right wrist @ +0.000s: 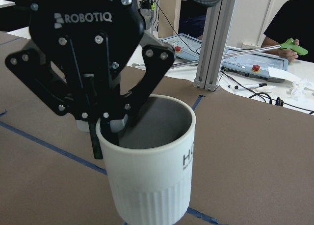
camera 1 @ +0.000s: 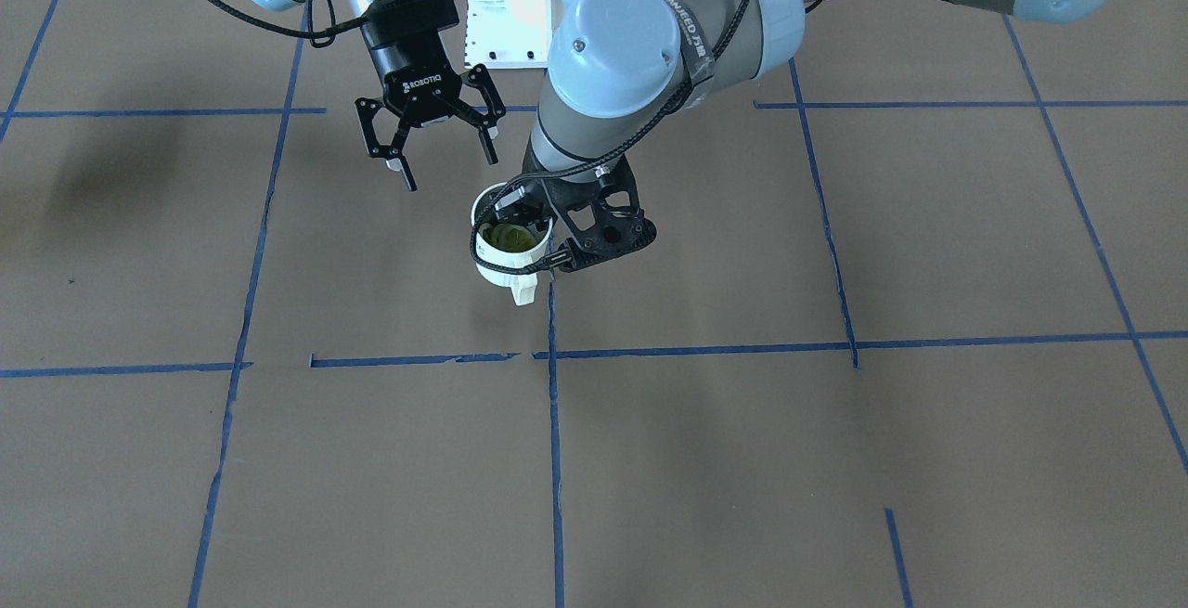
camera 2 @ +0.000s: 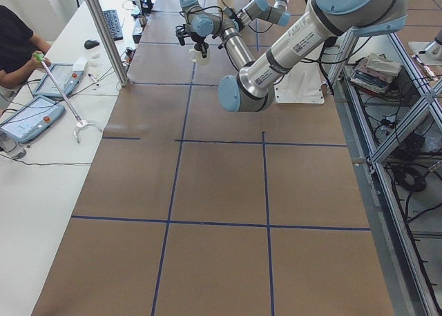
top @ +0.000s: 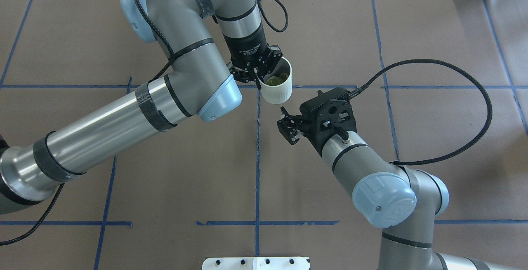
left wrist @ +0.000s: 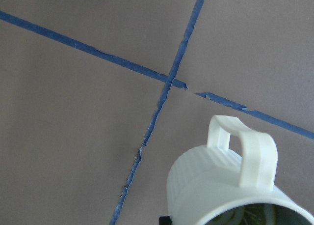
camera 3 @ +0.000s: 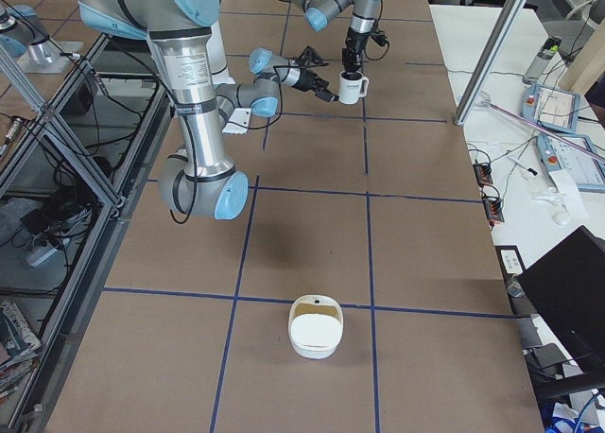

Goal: Left arm hands cup to right arm to dump lemon

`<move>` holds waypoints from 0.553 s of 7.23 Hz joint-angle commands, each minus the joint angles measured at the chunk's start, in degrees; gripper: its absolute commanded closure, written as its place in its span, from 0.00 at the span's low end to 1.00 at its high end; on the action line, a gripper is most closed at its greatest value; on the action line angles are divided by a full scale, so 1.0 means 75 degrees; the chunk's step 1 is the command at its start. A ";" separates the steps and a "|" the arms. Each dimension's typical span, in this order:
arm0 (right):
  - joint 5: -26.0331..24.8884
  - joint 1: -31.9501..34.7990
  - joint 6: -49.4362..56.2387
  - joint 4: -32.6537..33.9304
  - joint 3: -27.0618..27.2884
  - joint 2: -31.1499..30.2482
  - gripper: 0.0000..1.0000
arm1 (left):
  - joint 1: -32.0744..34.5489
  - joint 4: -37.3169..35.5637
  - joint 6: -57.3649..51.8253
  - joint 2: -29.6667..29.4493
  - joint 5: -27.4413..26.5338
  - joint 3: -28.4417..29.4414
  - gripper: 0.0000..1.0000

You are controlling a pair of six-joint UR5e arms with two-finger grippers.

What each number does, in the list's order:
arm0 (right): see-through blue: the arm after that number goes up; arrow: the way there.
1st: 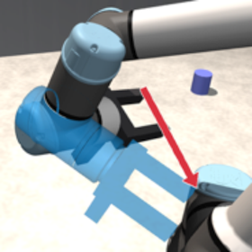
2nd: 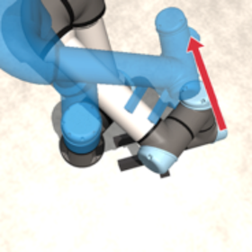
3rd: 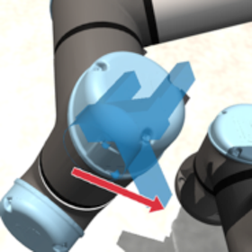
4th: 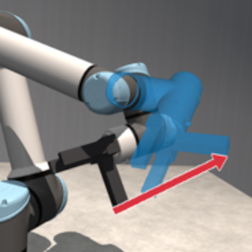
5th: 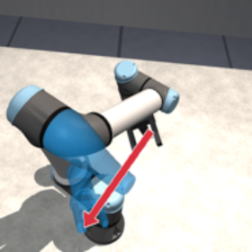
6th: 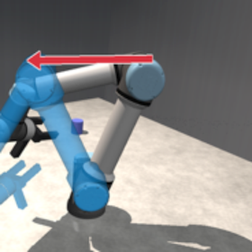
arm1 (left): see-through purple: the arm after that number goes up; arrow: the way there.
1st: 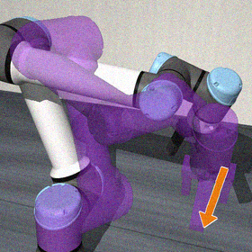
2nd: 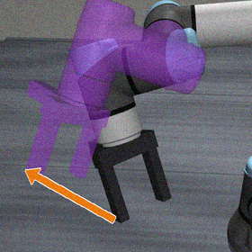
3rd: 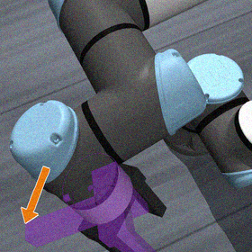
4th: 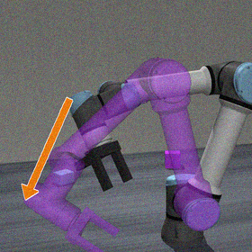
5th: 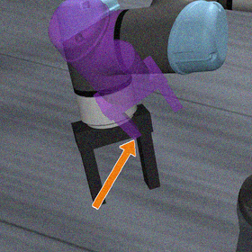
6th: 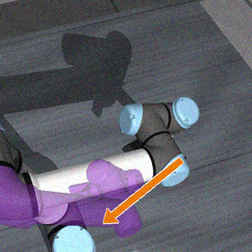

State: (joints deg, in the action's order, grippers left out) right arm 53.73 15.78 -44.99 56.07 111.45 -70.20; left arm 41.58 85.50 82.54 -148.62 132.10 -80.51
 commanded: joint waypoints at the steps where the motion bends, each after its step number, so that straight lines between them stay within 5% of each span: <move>1: -0.0156 -0.0147 -0.0001 0.0000 -0.0106 0.0066 0.01 | -0.0164 0.0026 0.0033 -0.0001 0.0257 -0.0187 1.00; 4: -0.0156 -0.0159 -0.0001 -0.0011 -0.0106 0.0066 0.01 | -0.0375 0.0026 0.0034 -0.0012 0.0257 -0.0211 1.00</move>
State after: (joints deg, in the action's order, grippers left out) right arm 52.58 14.65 -45.00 56.06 110.68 -69.66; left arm 39.34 85.69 82.78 -148.66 134.00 -81.97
